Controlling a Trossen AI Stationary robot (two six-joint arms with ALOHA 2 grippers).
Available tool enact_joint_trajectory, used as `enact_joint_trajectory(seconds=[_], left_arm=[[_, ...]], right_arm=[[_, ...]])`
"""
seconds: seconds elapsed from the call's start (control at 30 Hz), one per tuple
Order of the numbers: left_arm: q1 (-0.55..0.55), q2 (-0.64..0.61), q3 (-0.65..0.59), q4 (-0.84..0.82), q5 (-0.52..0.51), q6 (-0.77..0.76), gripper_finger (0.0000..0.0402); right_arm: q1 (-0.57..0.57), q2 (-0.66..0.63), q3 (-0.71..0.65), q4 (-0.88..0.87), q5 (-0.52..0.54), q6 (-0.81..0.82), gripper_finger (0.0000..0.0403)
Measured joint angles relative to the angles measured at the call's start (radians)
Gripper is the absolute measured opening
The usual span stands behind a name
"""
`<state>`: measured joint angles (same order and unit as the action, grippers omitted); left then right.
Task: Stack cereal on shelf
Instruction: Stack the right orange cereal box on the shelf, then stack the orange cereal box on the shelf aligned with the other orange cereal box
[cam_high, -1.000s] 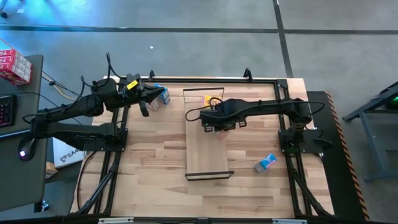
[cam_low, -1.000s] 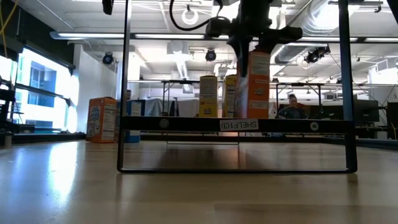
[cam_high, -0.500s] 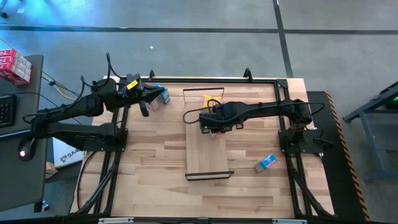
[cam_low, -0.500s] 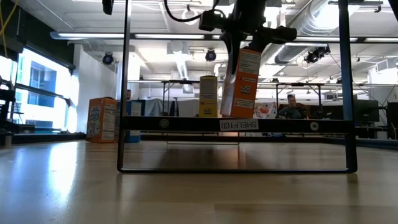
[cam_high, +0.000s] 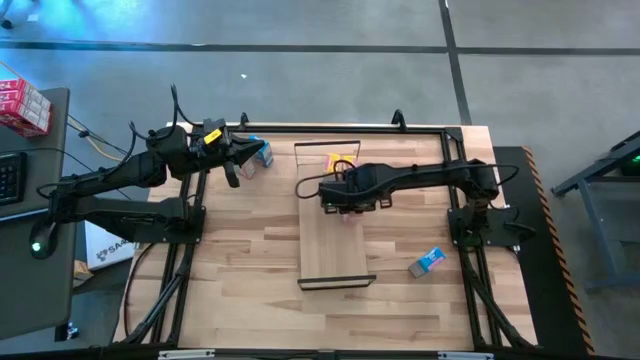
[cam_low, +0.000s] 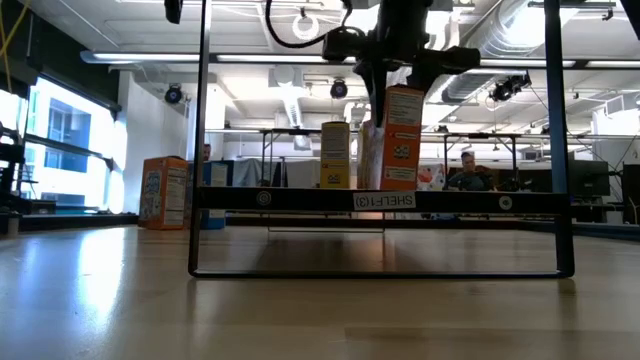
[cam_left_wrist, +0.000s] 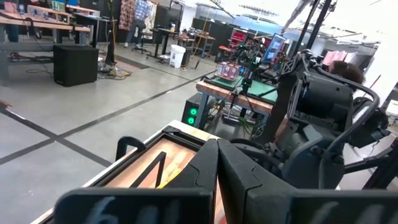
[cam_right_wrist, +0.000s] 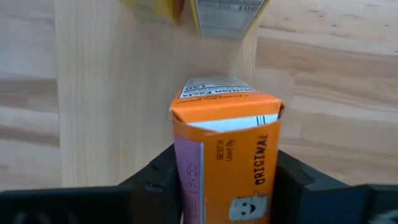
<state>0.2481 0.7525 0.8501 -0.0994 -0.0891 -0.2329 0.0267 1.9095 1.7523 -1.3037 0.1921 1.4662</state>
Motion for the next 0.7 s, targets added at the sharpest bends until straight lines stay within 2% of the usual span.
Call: enact_joint_trajectory(seconds=[0.5, 0.7], left_arm=[[0.0, 0.0, 0.0, 0.0, 0.0, 0.0, 0.0], [0.0, 0.0, 0.0, 0.0, 0.0, 0.0, 0.0]], right_arm=[[-0.013, 0.0, 0.0, -0.003, -0.04, -0.008, 0.0295], [-0.03, -0.015, 0.014, -0.035, -0.047, -0.013, 0.0311]])
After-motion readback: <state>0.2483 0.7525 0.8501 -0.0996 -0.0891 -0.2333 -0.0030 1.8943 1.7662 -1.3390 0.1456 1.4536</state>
